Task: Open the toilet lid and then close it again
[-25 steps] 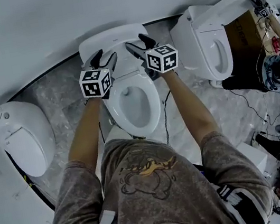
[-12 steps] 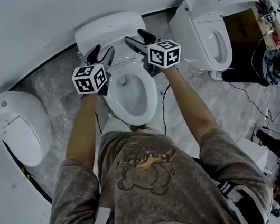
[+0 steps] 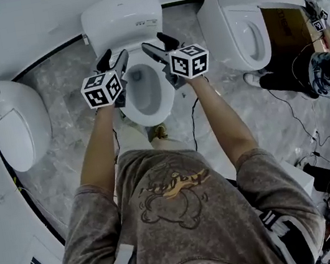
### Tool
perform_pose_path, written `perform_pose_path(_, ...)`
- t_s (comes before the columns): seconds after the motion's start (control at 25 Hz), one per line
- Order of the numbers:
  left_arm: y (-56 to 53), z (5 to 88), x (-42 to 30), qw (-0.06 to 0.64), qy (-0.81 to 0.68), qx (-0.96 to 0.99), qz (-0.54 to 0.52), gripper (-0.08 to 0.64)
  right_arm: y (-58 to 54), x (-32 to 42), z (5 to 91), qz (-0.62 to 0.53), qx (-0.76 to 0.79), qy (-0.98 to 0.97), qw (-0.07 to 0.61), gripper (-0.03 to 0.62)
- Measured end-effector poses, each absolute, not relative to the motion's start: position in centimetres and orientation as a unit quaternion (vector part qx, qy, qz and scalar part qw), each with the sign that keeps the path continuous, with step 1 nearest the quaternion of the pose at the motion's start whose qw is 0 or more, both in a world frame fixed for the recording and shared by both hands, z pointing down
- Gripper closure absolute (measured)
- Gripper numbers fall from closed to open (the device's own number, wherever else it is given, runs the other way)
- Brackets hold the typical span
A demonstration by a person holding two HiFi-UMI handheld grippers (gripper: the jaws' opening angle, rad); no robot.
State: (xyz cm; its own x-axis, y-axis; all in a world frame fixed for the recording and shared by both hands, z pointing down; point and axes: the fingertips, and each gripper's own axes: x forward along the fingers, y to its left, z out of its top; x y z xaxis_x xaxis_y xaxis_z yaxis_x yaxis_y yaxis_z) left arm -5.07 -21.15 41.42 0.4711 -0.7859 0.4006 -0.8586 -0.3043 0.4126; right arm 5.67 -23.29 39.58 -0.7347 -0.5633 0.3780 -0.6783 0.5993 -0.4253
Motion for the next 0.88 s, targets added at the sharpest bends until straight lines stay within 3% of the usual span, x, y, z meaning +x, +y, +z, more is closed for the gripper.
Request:
perform_pose_path(0.48,-9.3,44.7,-1.8,0.304,-0.466,0.824,0.103,0.328,-11.6,8.5,43.7,0.277,0.336,-0.888,0.146,0.296)
perform_pose_path(0.88,-0.3,54.0,-0.7,0.389,-0.449,0.791,0.145,0.336,-2.7,9.2,53.6,0.337,0.329,-0.855,0.217,0.296)
